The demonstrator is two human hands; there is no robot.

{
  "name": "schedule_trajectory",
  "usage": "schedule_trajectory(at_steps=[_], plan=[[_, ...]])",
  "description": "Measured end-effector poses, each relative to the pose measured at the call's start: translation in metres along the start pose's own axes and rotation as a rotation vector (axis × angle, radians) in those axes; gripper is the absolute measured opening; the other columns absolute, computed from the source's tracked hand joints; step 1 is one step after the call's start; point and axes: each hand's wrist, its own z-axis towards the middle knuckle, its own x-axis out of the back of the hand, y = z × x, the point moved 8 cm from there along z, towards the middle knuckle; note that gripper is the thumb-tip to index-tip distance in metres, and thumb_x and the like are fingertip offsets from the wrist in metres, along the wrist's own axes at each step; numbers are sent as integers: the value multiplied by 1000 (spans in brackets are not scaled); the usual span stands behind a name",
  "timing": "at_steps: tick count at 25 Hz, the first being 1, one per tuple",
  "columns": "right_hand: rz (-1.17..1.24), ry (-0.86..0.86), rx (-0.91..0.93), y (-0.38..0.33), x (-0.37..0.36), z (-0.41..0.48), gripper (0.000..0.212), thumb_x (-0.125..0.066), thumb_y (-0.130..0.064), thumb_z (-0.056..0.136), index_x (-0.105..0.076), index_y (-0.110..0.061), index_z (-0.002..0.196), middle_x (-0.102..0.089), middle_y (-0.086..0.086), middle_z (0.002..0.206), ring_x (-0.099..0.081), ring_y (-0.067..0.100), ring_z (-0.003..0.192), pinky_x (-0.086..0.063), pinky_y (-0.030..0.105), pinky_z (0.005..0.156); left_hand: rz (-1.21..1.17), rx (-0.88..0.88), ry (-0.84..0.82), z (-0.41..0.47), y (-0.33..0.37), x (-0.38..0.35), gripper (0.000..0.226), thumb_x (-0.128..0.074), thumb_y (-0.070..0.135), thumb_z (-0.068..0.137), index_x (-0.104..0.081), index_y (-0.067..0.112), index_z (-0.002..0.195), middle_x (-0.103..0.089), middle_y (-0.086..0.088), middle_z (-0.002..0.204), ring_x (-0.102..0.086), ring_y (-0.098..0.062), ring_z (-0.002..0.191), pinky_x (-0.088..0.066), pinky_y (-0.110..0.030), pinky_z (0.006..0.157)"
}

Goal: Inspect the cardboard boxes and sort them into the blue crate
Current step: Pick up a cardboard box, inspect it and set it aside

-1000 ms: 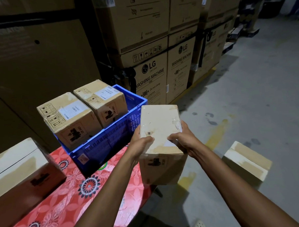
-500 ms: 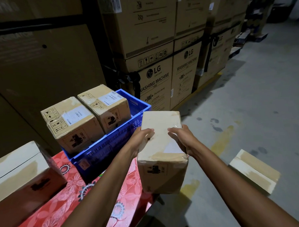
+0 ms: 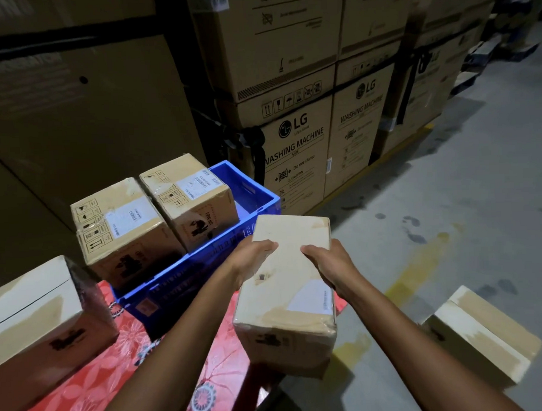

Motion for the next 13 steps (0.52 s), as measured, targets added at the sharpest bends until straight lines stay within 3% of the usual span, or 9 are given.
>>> schedule_trajectory(at_steps=[3, 6, 8, 10, 13], plan=[[-50, 16, 31, -1, 0, -2, 69, -64, -59, 62, -63, -20, 119, -76, -4, 103, -75, 18, 90, -62, 41, 78, 30, -21, 14, -3, 0, 3, 27, -53, 4, 99, -60, 10, 125, -71, -5, 119, -68, -17, 108, -53, -25, 83], [-15, 33, 60, -1, 4, -12, 72, -59, -64, 66, -64, -20, 123, -76, -3, 106, -75, 18, 90, -62, 43, 82, 32, -82, 11, -4, -3, 1, 37, -63, 19, 90, -63, 11, 126, -72, -7, 122, -68, -23, 116, -54, -29, 89], [64, 30, 71, 1, 5, -22, 80, -59, -74, 69, -62, -21, 129, -76, -4, 112, -76, 16, 94, -62, 41, 82, -40, -116, -14, -15, -2, -5, 29, -61, 19, 99, -62, 13, 128, -73, -1, 120, -69, -13, 112, -54, -20, 85], [156, 59, 98, -3, 10, -37, 92, -55, -85, 67, -60, -20, 133, -74, -3, 116, -74, 16, 98, -59, 37, 80, -87, -135, 7, -29, 0, -7, 29, -57, 32, 104, -60, 21, 129, -70, 10, 119, -66, -4, 109, -53, -17, 82], [326, 121, 149, -19, 18, -63, 94, -50, -93, 72, -57, -20, 132, -71, 6, 118, -72, 25, 103, -59, 44, 86, -171, -162, 73, -46, 10, 7, 52, -55, 63, 94, -69, 23, 125, -74, 0, 119, -68, -20, 113, -54, -37, 94]])
